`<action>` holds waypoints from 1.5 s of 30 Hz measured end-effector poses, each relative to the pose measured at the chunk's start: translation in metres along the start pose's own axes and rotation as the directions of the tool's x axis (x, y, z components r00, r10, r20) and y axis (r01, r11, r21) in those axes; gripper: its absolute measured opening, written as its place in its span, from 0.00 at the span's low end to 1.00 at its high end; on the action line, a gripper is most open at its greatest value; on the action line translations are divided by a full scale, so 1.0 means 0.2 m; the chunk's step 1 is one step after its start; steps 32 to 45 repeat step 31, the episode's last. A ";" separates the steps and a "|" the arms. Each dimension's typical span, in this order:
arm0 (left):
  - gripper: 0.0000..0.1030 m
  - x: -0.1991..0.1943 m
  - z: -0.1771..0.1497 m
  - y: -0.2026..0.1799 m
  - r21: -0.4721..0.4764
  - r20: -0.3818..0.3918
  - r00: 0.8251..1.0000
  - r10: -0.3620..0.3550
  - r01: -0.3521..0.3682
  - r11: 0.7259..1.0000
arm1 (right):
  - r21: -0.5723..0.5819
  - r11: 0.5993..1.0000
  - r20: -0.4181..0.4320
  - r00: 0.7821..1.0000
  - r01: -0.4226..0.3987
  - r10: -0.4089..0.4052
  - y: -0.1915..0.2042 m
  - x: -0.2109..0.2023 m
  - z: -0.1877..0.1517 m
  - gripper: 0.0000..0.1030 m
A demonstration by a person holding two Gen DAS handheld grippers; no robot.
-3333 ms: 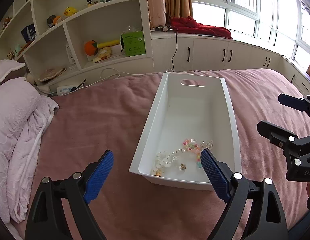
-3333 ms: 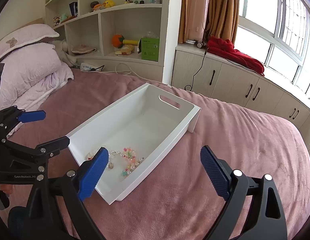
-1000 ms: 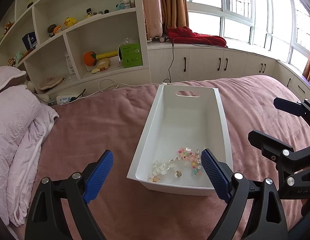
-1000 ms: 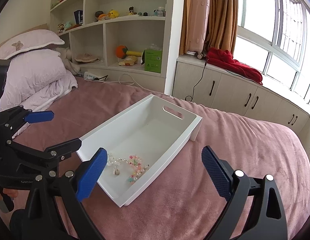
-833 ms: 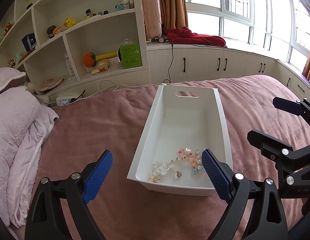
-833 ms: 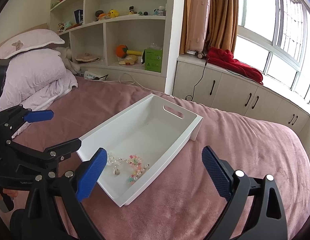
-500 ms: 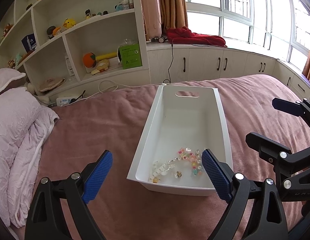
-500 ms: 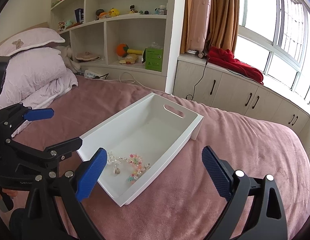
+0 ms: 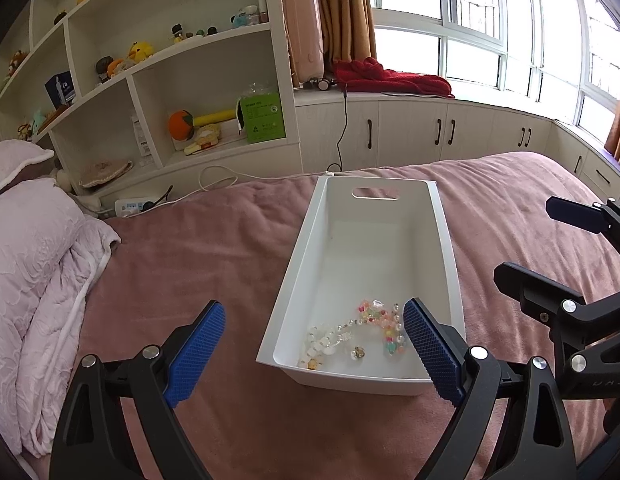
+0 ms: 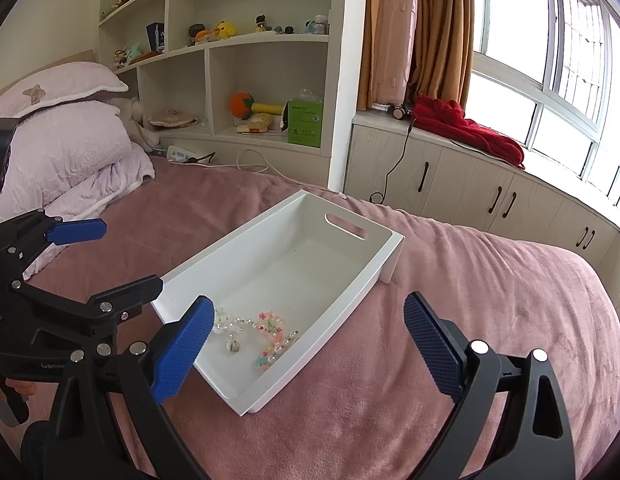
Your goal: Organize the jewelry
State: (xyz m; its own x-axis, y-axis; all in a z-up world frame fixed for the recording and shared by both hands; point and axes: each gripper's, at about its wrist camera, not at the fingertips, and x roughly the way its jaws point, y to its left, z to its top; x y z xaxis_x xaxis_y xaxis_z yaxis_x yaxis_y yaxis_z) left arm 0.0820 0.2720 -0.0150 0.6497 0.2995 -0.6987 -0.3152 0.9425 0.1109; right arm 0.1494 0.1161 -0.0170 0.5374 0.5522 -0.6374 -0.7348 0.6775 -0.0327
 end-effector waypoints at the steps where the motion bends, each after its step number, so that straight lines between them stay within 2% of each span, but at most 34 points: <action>1: 0.89 0.00 0.00 0.00 0.000 0.001 1.000 -0.001 0.001 1.000 | -0.003 1.000 0.000 1.000 0.001 -0.001 0.00 0.00 0.00 0.92; 24: 0.89 0.01 0.01 0.00 0.024 -0.001 1.000 0.009 -0.009 1.000 | -0.007 1.000 -0.004 1.000 0.005 -0.005 0.02 0.01 0.01 0.92; 31: 0.89 0.02 0.01 0.03 -0.019 -0.010 1.000 0.007 -0.007 1.000 | -0.009 1.000 -0.005 1.000 0.007 -0.007 0.03 0.01 0.01 0.92; 45: 0.89 0.02 0.01 0.03 -0.019 -0.010 1.000 0.007 -0.007 1.000 | -0.009 1.000 -0.005 1.000 0.007 -0.007 0.03 0.01 0.01 0.92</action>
